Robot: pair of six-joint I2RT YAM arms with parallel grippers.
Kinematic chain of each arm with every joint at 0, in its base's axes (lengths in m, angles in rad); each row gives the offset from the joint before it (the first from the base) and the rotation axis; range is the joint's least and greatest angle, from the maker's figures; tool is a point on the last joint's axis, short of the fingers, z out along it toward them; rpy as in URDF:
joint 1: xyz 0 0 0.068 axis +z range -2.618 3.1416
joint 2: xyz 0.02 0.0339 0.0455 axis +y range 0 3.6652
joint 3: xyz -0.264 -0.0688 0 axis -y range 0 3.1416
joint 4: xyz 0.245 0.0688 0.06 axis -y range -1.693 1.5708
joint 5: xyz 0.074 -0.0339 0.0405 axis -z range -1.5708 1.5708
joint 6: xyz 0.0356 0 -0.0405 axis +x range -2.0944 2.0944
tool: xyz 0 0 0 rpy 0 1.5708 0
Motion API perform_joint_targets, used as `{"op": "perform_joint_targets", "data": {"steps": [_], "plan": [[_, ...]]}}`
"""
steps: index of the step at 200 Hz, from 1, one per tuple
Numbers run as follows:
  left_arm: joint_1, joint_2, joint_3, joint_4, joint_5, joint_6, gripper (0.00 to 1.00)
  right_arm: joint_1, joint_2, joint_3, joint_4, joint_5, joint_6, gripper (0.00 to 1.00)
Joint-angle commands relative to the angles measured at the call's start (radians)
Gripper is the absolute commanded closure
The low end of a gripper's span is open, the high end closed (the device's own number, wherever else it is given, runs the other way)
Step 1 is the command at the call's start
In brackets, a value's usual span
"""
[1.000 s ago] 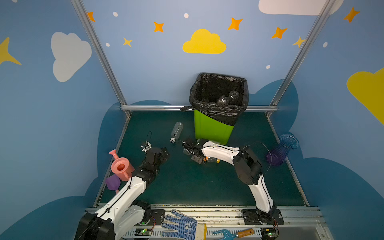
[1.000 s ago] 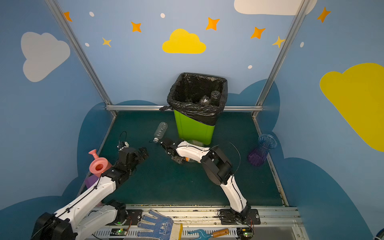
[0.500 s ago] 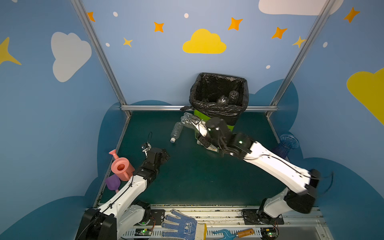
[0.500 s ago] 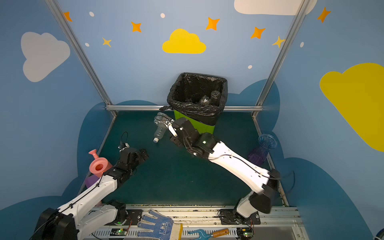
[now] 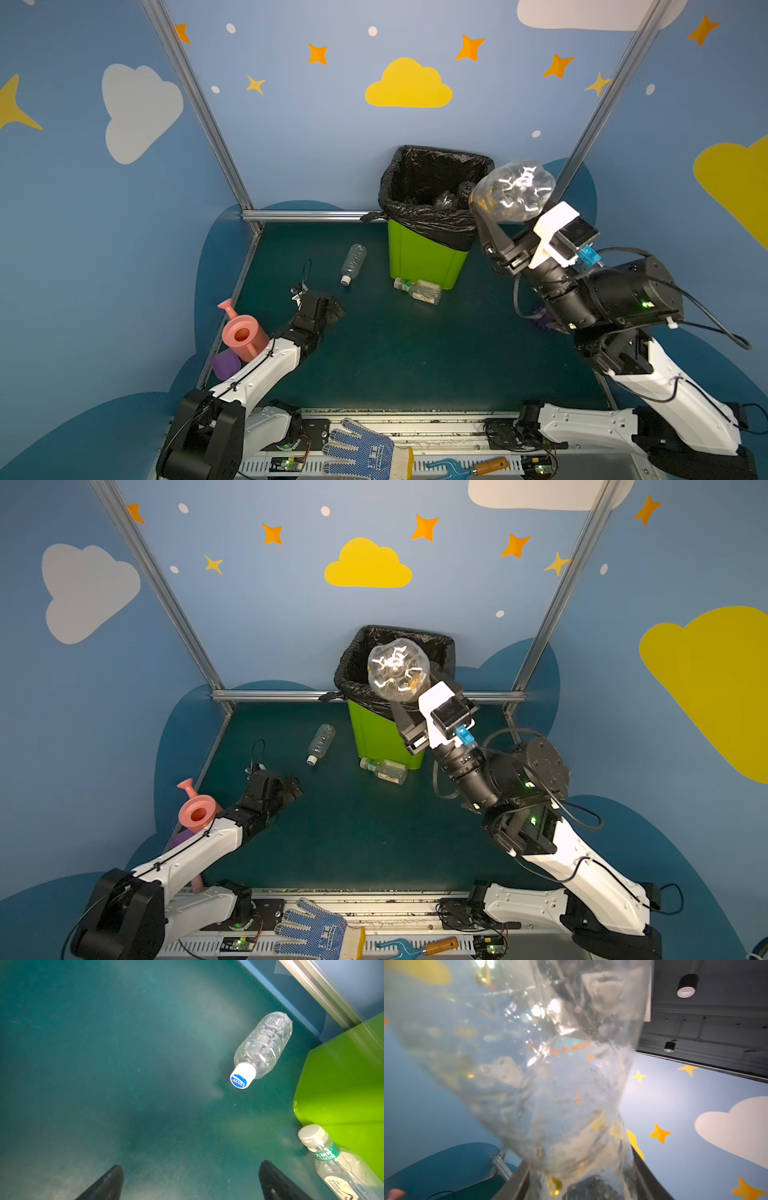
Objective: Throw the plastic bottles in the bin
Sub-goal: 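Lift the orange-labelled bottle with the right gripper and drop it into the bin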
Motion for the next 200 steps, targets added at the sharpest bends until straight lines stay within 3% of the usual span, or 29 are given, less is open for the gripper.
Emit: {"op": "perform_joint_targets", "data": {"steps": [1, 19, 35, 44, 66, 78, 97, 135, 200], "plan": [[0.005, 0.015, 0.043, 0.004, 0.018, -0.005, 0.0, -0.271, 0.127, 0.073, -0.096, -0.176, 0.311, 0.5], [0.006, 0.027, 0.076, -0.007, 0.019, 0.001, 0.0, -0.483, 0.345, 0.211, -0.265, -0.338, 0.522, 0.47], [0.005, 0.037, 0.115, -0.037, 0.014, 0.016, 0.0, -0.562, 0.531, 0.431, -0.476, -0.396, 0.601, 0.41], [0.006, 0.04, 0.139, -0.061, 0.011, 0.029, 0.0, -0.585, 0.559, 0.497, -0.517, -0.425, 0.632, 0.32], [0.005, 0.041, 0.169, -0.078, -0.002, 0.044, 0.0, -0.595, 0.45, 0.367, -0.299, -0.417, 0.67, 0.13], [0.005, 0.043, 0.177, -0.067, 0.0, 0.047, 0.0, -0.596, 0.409, 0.358, -0.293, -0.394, 0.673, 0.07], [0.006, 0.054, 0.202, -0.063, 0.001, 0.06, 0.0, -0.596, 0.339, 0.345, -0.312, -0.33, 0.67, 0.05], [0.006, 0.1, 0.284, -0.067, -0.021, 0.104, 0.0, -0.621, 0.145, 0.106, -0.216, -0.255, 0.663, 0.03], [0.005, 0.351, 0.531, -0.173, -0.016, 0.205, 0.0, -0.79, -0.09, -0.335, -0.22, -0.238, 0.837, 0.03]]}}
